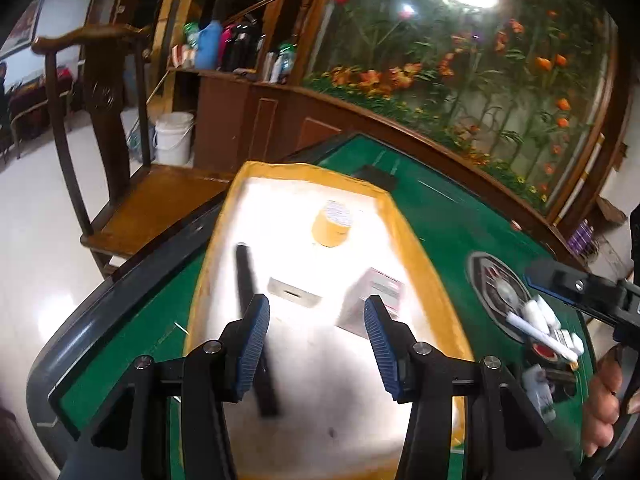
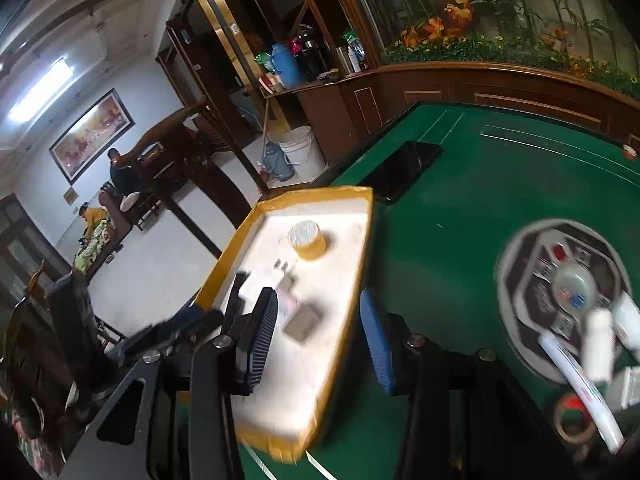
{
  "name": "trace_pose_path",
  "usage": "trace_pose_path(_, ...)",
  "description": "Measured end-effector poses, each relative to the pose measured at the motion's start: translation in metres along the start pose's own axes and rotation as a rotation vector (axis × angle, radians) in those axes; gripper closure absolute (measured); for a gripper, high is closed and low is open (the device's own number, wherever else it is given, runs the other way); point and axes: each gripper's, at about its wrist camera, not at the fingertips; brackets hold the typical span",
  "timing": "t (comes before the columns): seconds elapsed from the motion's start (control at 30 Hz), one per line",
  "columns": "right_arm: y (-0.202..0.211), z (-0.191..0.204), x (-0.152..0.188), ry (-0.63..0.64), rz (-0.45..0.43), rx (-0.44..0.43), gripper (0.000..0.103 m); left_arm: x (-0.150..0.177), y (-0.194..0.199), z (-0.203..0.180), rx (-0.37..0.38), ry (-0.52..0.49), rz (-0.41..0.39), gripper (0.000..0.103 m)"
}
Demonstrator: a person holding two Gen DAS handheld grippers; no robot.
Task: Organize rigid objects
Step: 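Move the left gripper to the black lipstick tube while the right approaches a white pill bottle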
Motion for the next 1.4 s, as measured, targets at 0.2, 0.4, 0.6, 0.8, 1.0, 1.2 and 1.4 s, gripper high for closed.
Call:
trace_pose_path(0.2, 0.064, -0.022, 0.04, 0.001, -0.051, 0.003, 0.061, 0.017, 0.019, -0.036, 0.072, -0.081, 0.001, 0.05)
trace_pose_path(0.4, 0.103, -0.061, 0.089, -0.05, -0.065, 0.072, 0.057, 0.039, 0.028, -0.082, 0.148, -0.175, 0.052, 0.051)
trace_pose_path(0.6, 0.109, -0.088, 0.123, -0.13, -0.012, 0.052, 0.057, 0.07, 0.027, -0.125, 0.208, -0.277, 0.126, 0.051)
trace_pose_path(0.8, 0.086, -0.085, 0.128, -0.123, 0.087, 0.024, 0.064, 0.091, 0.018, -0.148, 0.213, -0.349, 0.168, 0.051)
trace_pose_path(1.0, 0.069, -0.096, 0.135, -0.176, 0.131, 0.054, 0.065, 0.099, 0.011, -0.151, 0.222, -0.365, 0.206, 0.051)
trace_pose_path(1.2, 0.051, -0.103, 0.14, -0.202, 0.141, 0.034, 0.065, 0.106, 0.002, -0.161, 0.228, -0.388, 0.249, 0.051)
trace_pose_path(1.4, 0.063, -0.106, 0.146, -0.208, 0.145, 0.064, 0.067, 0.115, -0.021, -0.179, 0.208, -0.428, 0.321, 0.047)
Point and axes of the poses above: each gripper's, at about its wrist camera, not at the fingertips, and y roughly against the way its jaws point, z to its left, x to its underside, and after that the axes turned 10 degrees about y, right-handed
